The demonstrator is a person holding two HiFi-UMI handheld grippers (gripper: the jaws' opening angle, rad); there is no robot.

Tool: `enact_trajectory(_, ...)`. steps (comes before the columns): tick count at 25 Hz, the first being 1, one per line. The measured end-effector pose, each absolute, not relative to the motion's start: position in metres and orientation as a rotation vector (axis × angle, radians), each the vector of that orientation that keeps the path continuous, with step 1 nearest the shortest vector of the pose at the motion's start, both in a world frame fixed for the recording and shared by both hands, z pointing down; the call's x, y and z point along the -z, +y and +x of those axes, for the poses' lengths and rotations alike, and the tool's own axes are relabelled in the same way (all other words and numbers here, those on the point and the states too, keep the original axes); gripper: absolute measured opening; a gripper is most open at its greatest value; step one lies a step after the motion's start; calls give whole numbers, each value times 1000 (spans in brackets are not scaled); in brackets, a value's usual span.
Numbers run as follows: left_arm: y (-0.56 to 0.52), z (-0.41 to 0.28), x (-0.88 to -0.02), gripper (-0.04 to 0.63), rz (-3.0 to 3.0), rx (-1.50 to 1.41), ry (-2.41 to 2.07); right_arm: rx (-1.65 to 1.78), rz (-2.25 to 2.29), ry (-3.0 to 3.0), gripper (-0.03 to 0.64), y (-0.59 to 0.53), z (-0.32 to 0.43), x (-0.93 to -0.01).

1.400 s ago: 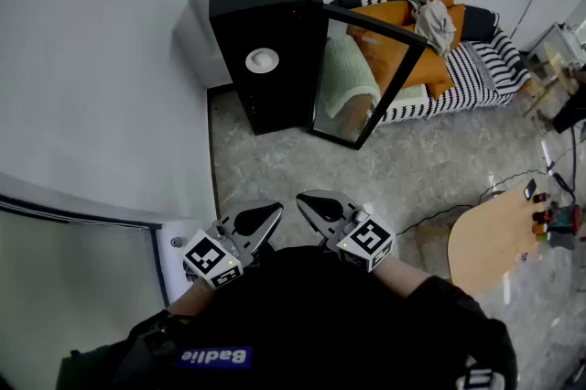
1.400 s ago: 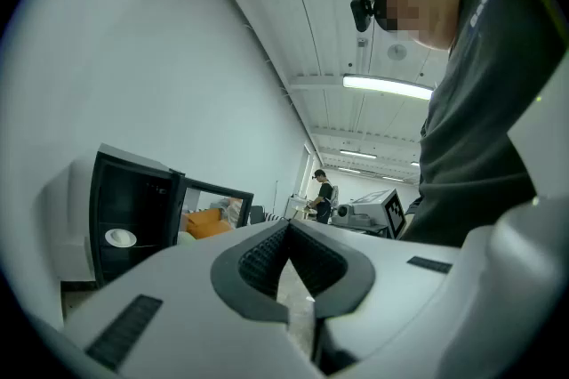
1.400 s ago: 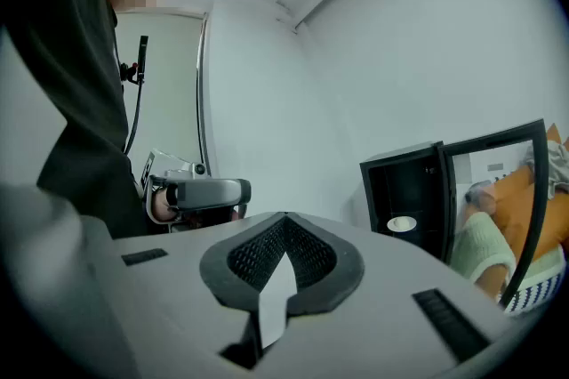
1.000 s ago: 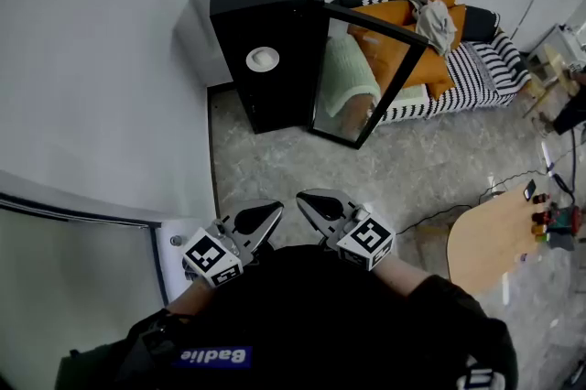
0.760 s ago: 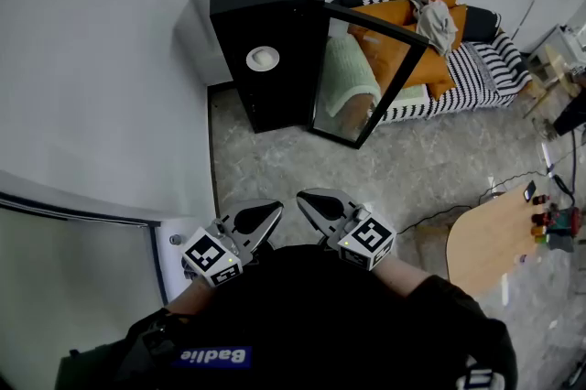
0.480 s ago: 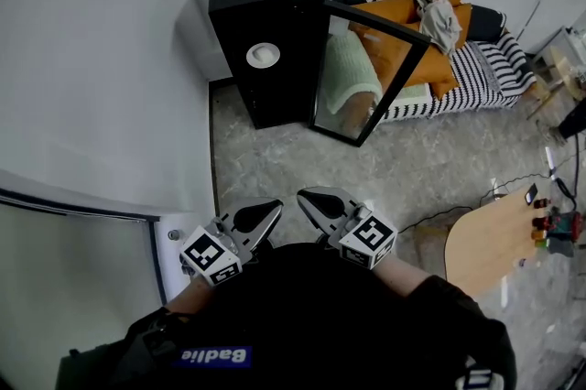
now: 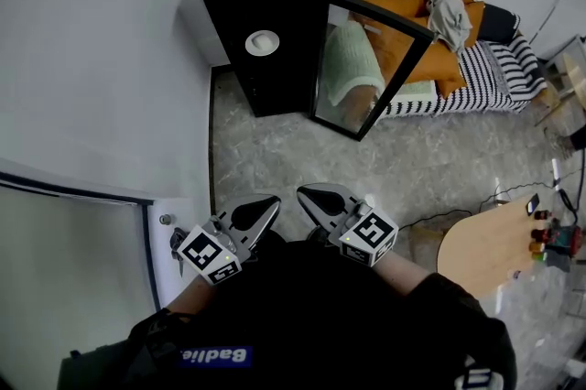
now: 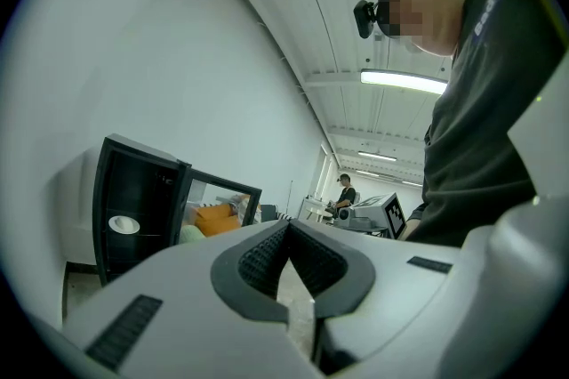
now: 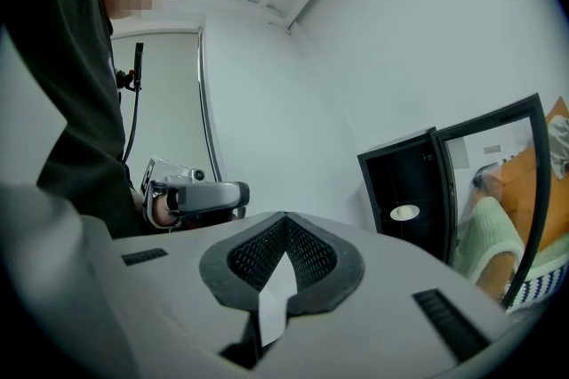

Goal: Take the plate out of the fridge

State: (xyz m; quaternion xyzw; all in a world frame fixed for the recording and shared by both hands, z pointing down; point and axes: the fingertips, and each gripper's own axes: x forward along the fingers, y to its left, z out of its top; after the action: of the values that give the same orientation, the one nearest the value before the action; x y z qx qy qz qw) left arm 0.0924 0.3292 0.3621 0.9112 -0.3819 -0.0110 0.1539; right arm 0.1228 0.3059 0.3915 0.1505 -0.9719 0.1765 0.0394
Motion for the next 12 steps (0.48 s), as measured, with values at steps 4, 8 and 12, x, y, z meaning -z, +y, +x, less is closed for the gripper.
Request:
enact_trajectory(4, 325, 101, -369, 5, 2602, 26, -1100, -555, 440, -2985, 5, 299, 130, -399)
enact_trajectory(8, 309, 93, -373, 5, 2594, 45, -1108, -531, 417, -2984, 5, 287, 122, -405)
enact_trajectory(12, 284, 83, -380, 5, 2587, 63, -1073, -513, 446, -2974, 5, 266, 109, -407)
